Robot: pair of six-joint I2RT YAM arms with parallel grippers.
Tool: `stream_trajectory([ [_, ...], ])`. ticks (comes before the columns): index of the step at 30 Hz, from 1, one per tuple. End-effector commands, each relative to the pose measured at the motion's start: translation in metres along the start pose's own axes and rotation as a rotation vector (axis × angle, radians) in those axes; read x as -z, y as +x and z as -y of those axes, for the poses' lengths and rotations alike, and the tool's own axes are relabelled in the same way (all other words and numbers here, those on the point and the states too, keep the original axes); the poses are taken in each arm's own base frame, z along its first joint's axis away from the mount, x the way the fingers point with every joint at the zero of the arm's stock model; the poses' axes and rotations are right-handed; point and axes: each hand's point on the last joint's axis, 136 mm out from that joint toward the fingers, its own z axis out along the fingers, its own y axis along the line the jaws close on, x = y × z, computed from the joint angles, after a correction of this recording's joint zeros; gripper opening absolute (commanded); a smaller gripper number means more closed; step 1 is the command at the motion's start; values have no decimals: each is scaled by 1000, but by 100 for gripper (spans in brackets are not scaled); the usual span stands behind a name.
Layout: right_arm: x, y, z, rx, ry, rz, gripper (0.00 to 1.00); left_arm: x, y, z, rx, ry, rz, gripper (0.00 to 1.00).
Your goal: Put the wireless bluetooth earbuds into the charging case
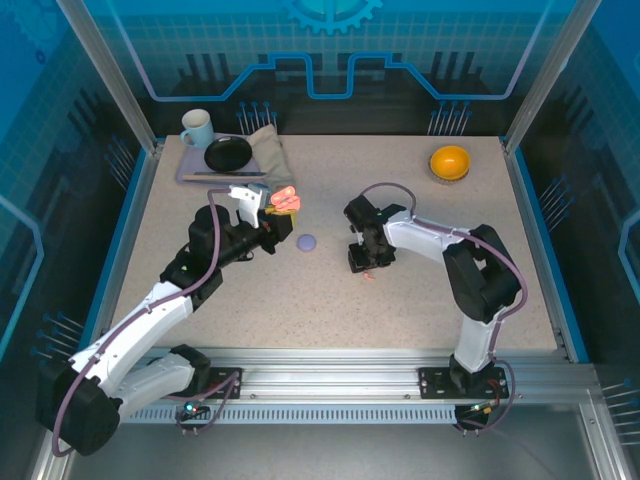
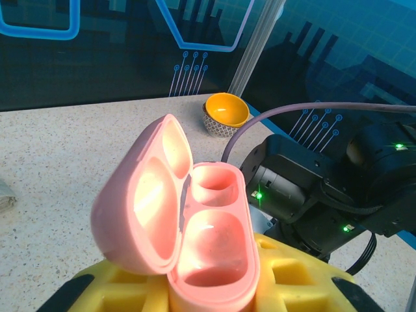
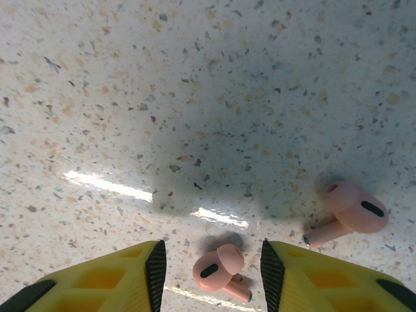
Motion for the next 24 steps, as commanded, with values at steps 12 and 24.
stream_trajectory([
  [12,-15,14,5,52,49,-68,46,2,-18,9,-32,22,46,0],
  [24,-22,17,6,93,76,-90,43,1,-19,10,-37,24,48,0],
])
